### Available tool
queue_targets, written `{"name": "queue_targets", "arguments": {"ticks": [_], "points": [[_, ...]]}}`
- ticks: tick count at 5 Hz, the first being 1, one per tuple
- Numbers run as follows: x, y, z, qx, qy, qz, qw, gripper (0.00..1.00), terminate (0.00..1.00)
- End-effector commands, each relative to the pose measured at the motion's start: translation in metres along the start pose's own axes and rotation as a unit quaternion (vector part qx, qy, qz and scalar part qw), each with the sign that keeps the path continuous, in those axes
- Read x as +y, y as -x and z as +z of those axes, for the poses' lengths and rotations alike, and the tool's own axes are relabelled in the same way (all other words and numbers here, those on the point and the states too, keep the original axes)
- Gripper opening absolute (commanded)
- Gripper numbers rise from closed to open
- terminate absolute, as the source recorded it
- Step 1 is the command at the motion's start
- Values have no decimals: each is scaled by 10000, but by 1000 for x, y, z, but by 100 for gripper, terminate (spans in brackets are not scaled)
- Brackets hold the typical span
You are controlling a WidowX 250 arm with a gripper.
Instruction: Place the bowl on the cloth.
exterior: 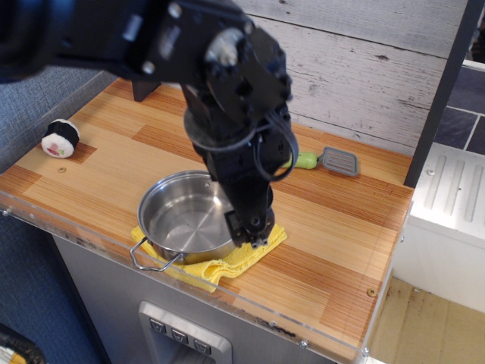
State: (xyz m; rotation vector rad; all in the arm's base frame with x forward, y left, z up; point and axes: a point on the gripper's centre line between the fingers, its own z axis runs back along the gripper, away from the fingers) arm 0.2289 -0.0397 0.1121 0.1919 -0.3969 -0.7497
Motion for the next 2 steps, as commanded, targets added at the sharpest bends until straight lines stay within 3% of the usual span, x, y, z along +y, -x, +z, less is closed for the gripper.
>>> {"name": "queue_targets", "arguments": {"ticks": [1, 2], "points": [[5, -1, 9, -140, -101, 26, 9998, 100, 0], [5, -1, 9, -140, -101, 26, 9998, 100, 100]]}}
